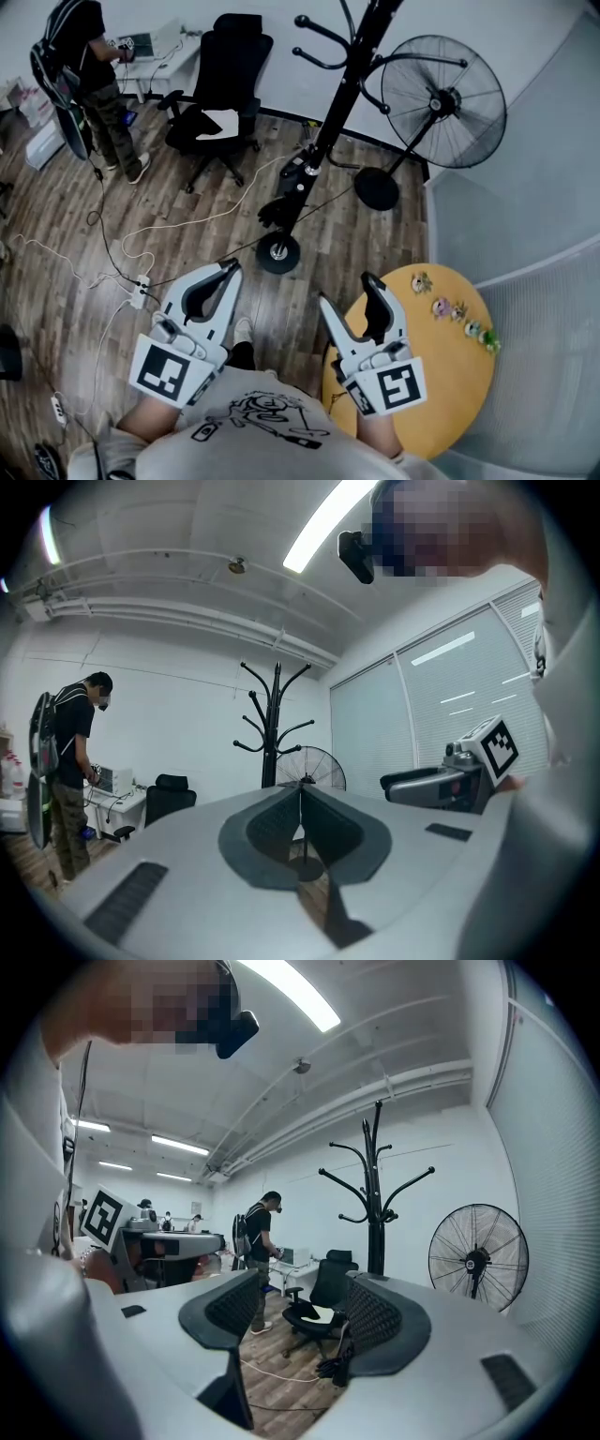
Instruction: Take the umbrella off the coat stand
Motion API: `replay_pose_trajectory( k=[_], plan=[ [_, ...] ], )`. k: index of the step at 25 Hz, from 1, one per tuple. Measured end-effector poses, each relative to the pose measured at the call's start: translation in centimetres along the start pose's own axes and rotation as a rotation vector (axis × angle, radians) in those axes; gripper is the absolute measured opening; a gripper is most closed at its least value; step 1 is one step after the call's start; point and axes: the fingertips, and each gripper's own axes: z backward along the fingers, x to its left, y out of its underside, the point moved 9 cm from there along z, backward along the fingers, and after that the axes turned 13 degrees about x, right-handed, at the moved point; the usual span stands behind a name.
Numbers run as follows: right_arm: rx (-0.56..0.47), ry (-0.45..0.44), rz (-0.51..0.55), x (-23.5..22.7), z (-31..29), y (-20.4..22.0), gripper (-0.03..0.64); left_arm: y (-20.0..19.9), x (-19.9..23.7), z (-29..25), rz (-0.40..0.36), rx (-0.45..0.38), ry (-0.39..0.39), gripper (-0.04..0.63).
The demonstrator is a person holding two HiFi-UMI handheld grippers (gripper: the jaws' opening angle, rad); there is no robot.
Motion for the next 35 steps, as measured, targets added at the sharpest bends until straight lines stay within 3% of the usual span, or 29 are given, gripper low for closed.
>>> replay_pose_trajectory(
  k=[24, 35],
  plan=[
    [0.037, 0.007, 0.036, 1.5, -12.7, -4.9, 0.296, -1.3, 12.7, -4.3, 0.036, 0.008, 0.054, 0.009],
    [0.037, 0.028, 0.022, 1.7, -16.4, -4.7, 0.296, -0.3, 16.0, -6.6, 0.040, 0.020, 0.094, 0.009]
  ],
)
